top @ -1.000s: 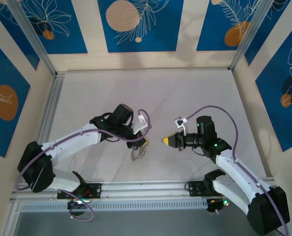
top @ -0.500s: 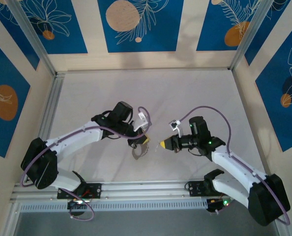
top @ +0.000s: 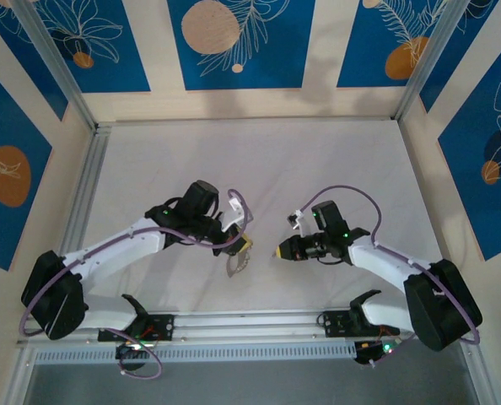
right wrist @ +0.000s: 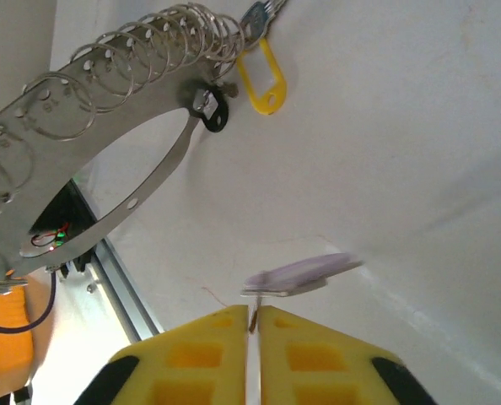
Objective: Put the keys on the keyring
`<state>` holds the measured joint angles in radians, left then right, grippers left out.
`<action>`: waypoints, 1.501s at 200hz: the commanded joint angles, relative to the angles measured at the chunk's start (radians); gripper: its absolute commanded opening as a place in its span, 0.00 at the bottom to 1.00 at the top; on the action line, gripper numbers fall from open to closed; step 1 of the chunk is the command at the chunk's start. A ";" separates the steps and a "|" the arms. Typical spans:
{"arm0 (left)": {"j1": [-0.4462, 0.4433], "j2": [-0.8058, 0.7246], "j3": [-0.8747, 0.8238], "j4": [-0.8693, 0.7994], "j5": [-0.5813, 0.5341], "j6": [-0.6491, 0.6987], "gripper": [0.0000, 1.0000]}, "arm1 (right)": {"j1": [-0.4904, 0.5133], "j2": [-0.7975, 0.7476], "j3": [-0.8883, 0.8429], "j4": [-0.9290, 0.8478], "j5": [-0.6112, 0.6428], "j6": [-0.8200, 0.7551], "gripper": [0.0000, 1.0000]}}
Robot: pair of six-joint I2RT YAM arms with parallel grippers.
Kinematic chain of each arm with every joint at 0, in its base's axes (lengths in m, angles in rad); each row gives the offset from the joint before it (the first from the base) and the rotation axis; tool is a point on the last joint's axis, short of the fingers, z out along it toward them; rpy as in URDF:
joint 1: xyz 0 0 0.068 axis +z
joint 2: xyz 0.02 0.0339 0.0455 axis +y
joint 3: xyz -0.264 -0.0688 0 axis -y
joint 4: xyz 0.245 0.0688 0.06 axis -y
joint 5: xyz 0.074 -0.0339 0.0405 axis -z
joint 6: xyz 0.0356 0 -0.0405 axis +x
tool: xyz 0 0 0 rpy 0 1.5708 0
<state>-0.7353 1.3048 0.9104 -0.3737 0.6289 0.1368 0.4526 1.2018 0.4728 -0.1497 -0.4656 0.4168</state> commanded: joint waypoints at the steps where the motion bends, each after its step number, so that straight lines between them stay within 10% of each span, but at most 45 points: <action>1: 0.010 -0.024 -0.002 0.019 0.049 -0.002 0.00 | 0.010 -0.008 0.039 -0.006 0.000 -0.012 0.25; 41: 0.010 -0.035 0.020 -0.025 0.072 0.017 0.00 | 0.042 -0.176 0.066 -0.026 -0.017 -0.097 0.51; 142: 0.004 0.001 0.138 -0.194 0.191 0.105 0.00 | 0.136 -0.144 0.144 0.129 -0.304 -0.251 0.49; 268: 0.003 0.014 0.149 -0.184 0.239 0.105 0.00 | 0.210 -0.056 0.192 0.122 -0.325 -0.307 0.23; 300: 0.003 0.015 0.151 -0.177 0.241 0.102 0.00 | 0.213 -0.060 0.195 0.121 -0.322 -0.313 0.03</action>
<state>-0.7349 1.3197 1.0260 -0.5644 0.8188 0.2199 0.6552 1.1435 0.6415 -0.0235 -0.7670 0.1257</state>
